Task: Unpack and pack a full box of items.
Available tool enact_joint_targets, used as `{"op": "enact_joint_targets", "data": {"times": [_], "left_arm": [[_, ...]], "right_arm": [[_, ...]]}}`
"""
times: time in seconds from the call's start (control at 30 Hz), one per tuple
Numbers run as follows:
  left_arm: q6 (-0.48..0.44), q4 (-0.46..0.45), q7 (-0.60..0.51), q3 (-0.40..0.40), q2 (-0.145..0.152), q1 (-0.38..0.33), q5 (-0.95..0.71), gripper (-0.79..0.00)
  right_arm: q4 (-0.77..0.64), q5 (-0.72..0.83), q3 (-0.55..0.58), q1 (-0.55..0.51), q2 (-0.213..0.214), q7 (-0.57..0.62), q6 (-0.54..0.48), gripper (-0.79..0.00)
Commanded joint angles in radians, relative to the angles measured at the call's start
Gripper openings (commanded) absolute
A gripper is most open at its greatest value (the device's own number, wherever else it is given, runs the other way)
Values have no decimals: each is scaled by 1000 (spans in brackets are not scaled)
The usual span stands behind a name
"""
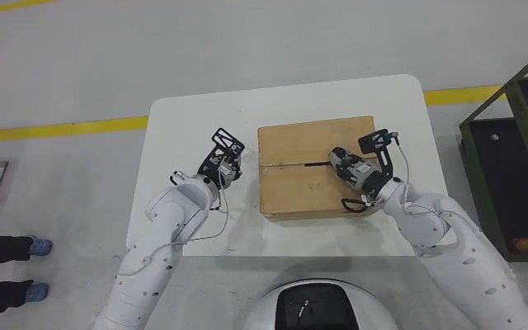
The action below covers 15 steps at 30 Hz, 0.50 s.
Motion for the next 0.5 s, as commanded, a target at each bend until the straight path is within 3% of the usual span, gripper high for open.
{"op": "enact_joint_targets", "data": {"times": [0.0, 0.03, 0.1, 0.13, 0.47], "left_arm": [[-13, -19, -4, -1, 0, 7, 11, -785], [-21, -23, -5, 0, 0, 9, 14, -683], [-32, -15, -8, 2, -3, 10, 8, -283], [-32, -6, -11, 4, -4, 7, 6, 0], [-61, 59, -57, 3, -17, -8, -38, 0]], "right_arm": [[1, 0, 0, 1, 0, 3, -1, -785], [3, 0, 1, 2, 0, 4, -2, -785], [5, 1, 0, 3, -1, 6, -2, -785], [6, 1, 0, 3, -1, 7, -2, -785], [12, 4, 0, 8, -2, 8, -2, -785]]}}
